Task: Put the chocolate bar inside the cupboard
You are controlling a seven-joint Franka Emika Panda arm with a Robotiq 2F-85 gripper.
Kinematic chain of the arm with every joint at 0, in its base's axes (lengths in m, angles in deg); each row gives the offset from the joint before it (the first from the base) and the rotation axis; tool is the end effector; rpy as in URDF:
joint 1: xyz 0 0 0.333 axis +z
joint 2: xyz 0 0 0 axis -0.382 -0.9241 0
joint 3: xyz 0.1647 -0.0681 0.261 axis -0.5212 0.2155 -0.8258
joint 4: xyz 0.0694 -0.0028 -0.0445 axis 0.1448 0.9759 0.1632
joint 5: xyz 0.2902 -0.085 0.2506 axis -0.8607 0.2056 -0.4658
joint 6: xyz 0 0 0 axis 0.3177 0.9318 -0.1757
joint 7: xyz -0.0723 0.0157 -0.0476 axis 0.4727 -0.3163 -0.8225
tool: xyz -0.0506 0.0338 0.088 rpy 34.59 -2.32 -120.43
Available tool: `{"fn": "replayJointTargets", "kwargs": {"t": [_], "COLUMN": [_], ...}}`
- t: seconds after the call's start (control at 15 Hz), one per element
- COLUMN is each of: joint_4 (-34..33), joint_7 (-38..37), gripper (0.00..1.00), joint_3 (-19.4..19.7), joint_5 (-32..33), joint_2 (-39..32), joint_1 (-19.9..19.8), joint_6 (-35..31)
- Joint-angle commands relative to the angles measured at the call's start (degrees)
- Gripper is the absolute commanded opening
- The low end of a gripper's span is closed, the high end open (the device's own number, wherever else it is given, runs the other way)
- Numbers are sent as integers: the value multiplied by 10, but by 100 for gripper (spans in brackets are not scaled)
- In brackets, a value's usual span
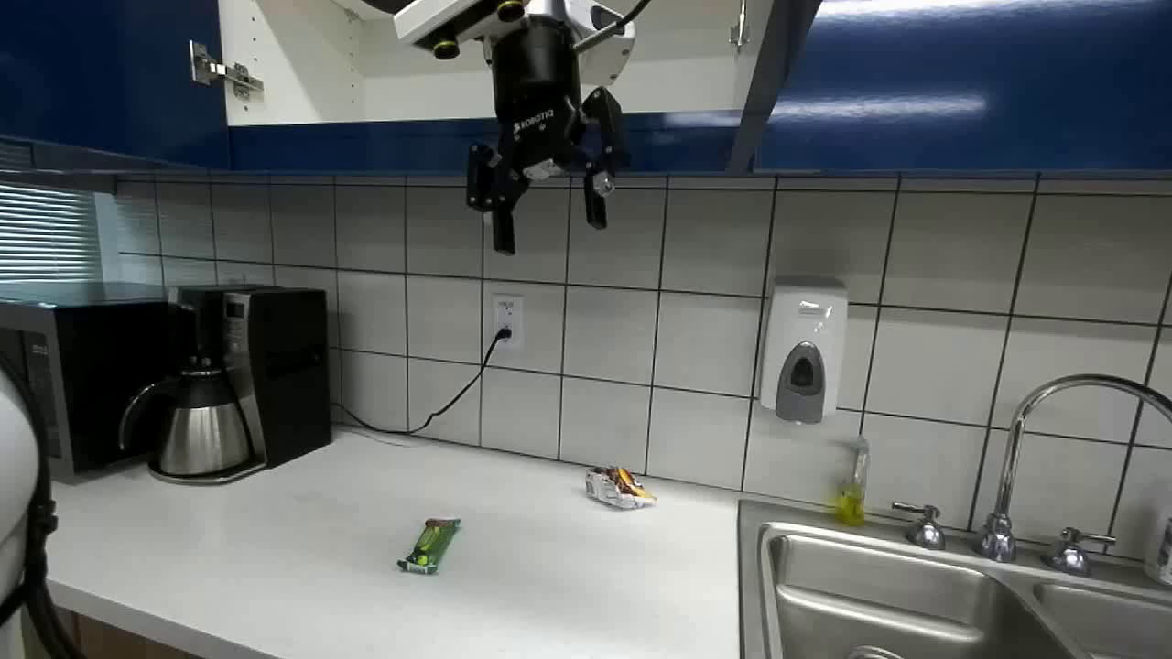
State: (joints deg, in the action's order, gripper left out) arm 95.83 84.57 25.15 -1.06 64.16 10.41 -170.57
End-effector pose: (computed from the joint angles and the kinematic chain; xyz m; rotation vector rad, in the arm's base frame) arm 0.3352 -0.1795 0.5821 2.8633 -0.2596 -0.3272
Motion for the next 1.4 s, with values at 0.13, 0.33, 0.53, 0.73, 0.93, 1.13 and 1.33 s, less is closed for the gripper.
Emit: {"fn": "replayJointTargets", "kwargs": {"t": [0.13, 0.33, 0.53, 0.73, 0.93, 1.13, 1.33], "joint_4": [-2, -2, -2, -2, 7, 26, 53], "joint_7": [-4, -4, -4, -4, -8, -12, -17], "gripper": [100, 100, 100, 100, 100, 100, 100], "joint_3": [9, 9, 9, 9, 8, -1, -13], "joint_5": [4, 4, 4, 4, -4, -14, -27], "joint_2": [0, 0, 0, 0, 2, 11, 24], "joint_1": [13, 13, 13, 13, 22, 37, 59], "joint_6": [3, 3, 3, 3, -2, -3, -4]}}
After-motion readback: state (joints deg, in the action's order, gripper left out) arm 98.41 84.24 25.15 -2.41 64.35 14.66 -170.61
